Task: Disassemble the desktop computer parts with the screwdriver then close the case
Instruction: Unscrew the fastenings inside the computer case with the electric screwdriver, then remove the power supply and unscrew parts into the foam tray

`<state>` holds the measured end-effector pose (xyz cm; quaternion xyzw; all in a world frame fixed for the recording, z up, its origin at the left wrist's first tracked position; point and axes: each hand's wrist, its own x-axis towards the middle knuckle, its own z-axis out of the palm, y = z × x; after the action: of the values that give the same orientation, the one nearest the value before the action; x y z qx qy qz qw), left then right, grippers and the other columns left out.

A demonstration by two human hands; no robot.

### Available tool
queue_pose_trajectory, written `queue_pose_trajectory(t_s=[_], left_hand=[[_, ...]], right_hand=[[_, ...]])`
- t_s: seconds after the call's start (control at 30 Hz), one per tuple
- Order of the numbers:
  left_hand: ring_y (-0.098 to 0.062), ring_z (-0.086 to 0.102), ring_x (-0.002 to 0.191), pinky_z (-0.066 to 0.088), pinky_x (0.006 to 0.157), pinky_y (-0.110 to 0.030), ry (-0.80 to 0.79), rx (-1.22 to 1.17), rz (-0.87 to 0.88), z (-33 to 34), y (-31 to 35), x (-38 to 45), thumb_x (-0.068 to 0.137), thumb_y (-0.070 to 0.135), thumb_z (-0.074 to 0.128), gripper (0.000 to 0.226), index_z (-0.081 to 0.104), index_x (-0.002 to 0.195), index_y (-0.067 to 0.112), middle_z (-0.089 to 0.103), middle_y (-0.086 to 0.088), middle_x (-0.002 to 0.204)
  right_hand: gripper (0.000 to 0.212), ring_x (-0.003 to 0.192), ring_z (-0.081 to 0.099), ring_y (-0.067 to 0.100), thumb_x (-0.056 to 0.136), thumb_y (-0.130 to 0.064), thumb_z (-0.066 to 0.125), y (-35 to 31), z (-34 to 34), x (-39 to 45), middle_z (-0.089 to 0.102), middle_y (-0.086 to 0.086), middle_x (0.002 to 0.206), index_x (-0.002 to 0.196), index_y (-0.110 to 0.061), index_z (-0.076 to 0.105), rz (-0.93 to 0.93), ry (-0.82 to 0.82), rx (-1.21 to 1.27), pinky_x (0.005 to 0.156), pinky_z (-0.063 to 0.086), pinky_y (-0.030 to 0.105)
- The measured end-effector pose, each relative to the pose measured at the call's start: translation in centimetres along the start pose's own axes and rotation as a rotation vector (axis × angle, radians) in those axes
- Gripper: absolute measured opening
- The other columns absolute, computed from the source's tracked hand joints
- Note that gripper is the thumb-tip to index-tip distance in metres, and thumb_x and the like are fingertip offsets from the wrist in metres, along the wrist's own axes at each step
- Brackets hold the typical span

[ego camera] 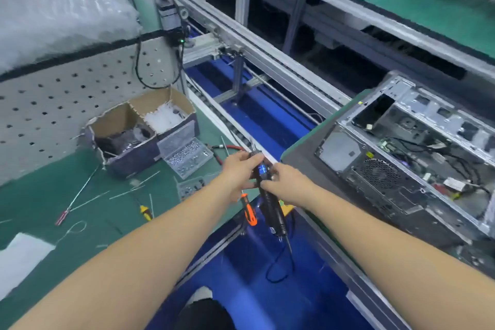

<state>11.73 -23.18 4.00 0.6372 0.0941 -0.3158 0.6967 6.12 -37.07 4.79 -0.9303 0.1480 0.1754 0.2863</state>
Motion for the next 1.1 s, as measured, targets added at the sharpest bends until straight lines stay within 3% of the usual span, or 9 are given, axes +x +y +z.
queue_pose_trajectory(t_s=[0.17,0.33,0.4,0.5,0.6,0.73,0.83,0.97,1.1], left_hand=[[-0.018,0.072,0.070,0.060,0.054,-0.033,0.325,-0.163,-0.045,-5.4,-4.2,-4.5,0.094,0.025,0.073,0.038,0.060,0.122,0.002,0.073,-0.011,0.098],[-0.021,0.070,0.078,0.058,0.051,-0.032,0.591,-0.294,-0.087,-11.2,-8.4,-8.6,0.093,0.025,0.075,0.027,0.059,0.107,0.007,0.073,-0.015,0.106],[-0.021,0.070,0.077,0.061,0.054,-0.034,0.671,-0.278,-0.102,-13.2,-9.2,-9.1,0.091,0.026,0.077,0.027,0.056,0.099,0.011,0.071,-0.015,0.103],[-0.031,0.071,0.100,0.061,0.083,-0.049,0.772,-0.146,-0.115,-15.6,-9.6,-8.4,0.089,0.029,0.077,0.029,0.057,0.101,0.012,0.069,-0.017,0.112],[-0.028,0.068,0.102,0.056,0.091,-0.038,0.761,-0.022,-0.108,-17.0,-9.7,-6.4,0.089,0.021,0.073,0.033,0.062,0.118,0.010,0.069,-0.012,0.115],[-0.029,0.066,0.094,0.046,0.070,-0.033,0.696,0.151,-0.119,-19.0,-9.7,-3.5,0.091,0.009,0.062,0.022,0.070,0.111,0.008,0.073,-0.012,0.108],[-0.035,0.067,0.101,0.053,0.086,-0.041,0.677,0.175,-0.164,-20.8,-9.8,-1.8,0.094,0.013,0.056,0.017,0.070,0.104,0.008,0.072,-0.017,0.105],[-0.038,0.064,0.102,0.051,0.086,-0.042,0.619,0.300,-0.214,-22.0,-10.1,-1.3,0.097,0.015,0.051,0.019,0.067,0.101,0.005,0.070,-0.020,0.106],[-0.034,0.056,0.125,0.043,0.104,-0.037,0.640,0.458,-0.074,-20.2,-7.0,-2.0,0.099,0.016,0.047,0.036,0.059,0.133,0.009,0.062,-0.015,0.133]], right_hand=[[0.022,0.065,0.058,0.009,0.085,-0.041,0.068,-3.2,6.2,-0.4,0.064,-0.005,0.081,0.084,-0.029,0.049,-0.193,-0.180,-0.058,0.053,0.037,0.027],[0.019,0.074,0.060,0.016,0.089,-0.036,0.068,-6.9,12.9,-2.9,0.060,-0.010,0.082,0.089,-0.030,0.051,-0.324,-0.352,-0.078,0.056,0.040,0.025],[0.021,0.085,0.065,0.024,0.091,-0.034,0.067,-8.5,15.0,-3.1,0.066,0.000,0.094,0.105,-0.025,0.056,-0.330,-0.371,-0.079,0.068,0.049,0.032],[0.021,0.097,0.067,0.033,0.094,-0.030,0.063,-10.4,17.5,-2.6,0.067,0.006,0.101,0.108,-0.018,0.054,-0.330,-0.344,-0.090,0.075,0.051,0.037],[0.019,0.105,0.067,0.035,0.098,-0.030,0.060,-11.9,19.4,-1.2,0.067,0.011,0.108,0.109,-0.017,0.051,-0.285,-0.292,-0.100,0.073,0.043,0.037],[0.026,0.110,0.066,0.038,0.100,-0.024,0.057,-14.4,21.4,1.7,0.067,0.018,0.120,0.119,-0.006,0.053,-0.231,-0.240,-0.132,0.079,0.047,0.040],[0.020,0.108,0.067,0.038,0.099,-0.012,0.053,-16.0,23.0,3.2,0.067,0.019,0.117,0.118,-0.004,0.054,-0.224,-0.251,-0.155,0.074,0.041,0.036],[0.022,0.108,0.067,0.036,0.102,-0.015,0.051,-17.2,23.8,3.6,0.068,0.016,0.117,0.120,-0.006,0.061,-0.197,-0.276,-0.151,0.082,0.051,0.039],[0.023,0.112,0.066,0.033,0.100,-0.016,0.053,-18.1,20.8,3.7,0.066,0.014,0.119,0.120,-0.009,0.063,-0.230,-0.286,-0.124,0.088,0.050,0.037]])
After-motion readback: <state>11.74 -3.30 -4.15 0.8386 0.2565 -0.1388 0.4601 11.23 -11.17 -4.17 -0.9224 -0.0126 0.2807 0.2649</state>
